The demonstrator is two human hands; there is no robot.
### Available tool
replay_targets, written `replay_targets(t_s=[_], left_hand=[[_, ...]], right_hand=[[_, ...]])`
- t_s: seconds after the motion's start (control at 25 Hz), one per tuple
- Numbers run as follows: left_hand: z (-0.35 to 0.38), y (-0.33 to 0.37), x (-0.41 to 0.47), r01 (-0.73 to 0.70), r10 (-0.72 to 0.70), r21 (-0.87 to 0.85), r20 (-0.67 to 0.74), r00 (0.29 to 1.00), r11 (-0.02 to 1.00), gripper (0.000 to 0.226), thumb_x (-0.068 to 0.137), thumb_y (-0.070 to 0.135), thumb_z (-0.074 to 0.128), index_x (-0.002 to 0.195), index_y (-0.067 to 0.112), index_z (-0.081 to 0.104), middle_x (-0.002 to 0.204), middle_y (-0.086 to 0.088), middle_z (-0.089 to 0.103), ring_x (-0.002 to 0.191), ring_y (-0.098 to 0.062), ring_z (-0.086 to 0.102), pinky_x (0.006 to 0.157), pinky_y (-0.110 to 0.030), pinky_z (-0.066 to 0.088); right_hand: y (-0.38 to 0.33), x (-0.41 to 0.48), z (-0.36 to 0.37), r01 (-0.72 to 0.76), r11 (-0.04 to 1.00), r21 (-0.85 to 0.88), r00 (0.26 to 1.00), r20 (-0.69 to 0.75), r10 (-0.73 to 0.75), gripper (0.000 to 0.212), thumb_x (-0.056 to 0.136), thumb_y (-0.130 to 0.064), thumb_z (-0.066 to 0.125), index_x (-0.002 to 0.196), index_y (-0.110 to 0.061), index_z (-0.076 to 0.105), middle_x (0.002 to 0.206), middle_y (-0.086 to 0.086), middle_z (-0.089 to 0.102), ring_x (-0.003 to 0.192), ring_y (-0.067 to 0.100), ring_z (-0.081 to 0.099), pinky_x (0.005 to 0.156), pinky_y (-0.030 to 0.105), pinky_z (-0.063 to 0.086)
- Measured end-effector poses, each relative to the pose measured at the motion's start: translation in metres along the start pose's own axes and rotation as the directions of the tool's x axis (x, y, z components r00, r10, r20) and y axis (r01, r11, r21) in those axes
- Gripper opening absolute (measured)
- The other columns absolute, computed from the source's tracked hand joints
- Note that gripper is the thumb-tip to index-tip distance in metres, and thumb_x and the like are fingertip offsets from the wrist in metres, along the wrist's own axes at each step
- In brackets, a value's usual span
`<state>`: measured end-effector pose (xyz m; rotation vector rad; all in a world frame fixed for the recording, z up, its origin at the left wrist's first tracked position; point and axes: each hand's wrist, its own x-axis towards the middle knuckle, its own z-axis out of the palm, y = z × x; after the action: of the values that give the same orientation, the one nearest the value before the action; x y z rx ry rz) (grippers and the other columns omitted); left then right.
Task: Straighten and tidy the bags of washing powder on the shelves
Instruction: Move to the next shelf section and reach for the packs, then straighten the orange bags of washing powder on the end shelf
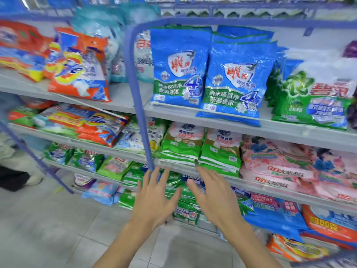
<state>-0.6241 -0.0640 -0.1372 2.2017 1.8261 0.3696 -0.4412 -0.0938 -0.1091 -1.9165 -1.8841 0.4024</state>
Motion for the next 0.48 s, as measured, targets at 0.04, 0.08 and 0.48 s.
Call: replay_targets(t_s=[0.04,0.08,0.48], left_hand=[[-0.009,-0.004,-0.007,0.016,-0.016,-0.002,-0.017,1.0,1.0,0.096,0.076,0.08,0.013,0.159,0.033,0.027,0.168,-0.001,0.023,0.155,-0.027,0.015,0.123,-0.05,0.023],[-0.017,-0.011,-0.014,0.027,-0.026,0.009,-0.035,0.999,1.0,0.096,0.077,0.081,0.014,0.159,0.032,0.027,0.167,-0.001,0.024,0.155,-0.026,0.016,0.122,-0.05,0.024],[-0.087,-0.093,-0.056,0.16,-0.166,-0.05,-0.167,0.972,0.986,0.089,0.085,0.078,0.022,0.159,0.028,0.03,0.166,0.001,0.029,0.153,-0.024,0.022,0.123,-0.045,0.026]], right_hand=[[-0.007,-0.003,-0.001,0.017,1.0,0.016,1.0,0.013,-0.017,0.059,0.102,-0.058,0.04,0.153,-0.028,0.039,0.159,-0.008,0.041,0.147,0.014,0.034,0.119,0.033,0.026],[-0.014,-0.004,0.0,0.03,0.999,0.036,0.999,0.027,-0.031,0.06,0.102,-0.058,0.04,0.154,-0.029,0.038,0.16,-0.008,0.039,0.148,0.014,0.032,0.119,0.032,0.025],[-0.121,0.009,0.037,0.172,0.973,0.154,0.975,0.114,-0.191,0.06,0.099,-0.064,0.043,0.151,-0.033,0.042,0.152,-0.011,0.048,0.14,0.012,0.042,0.11,0.032,0.038]])
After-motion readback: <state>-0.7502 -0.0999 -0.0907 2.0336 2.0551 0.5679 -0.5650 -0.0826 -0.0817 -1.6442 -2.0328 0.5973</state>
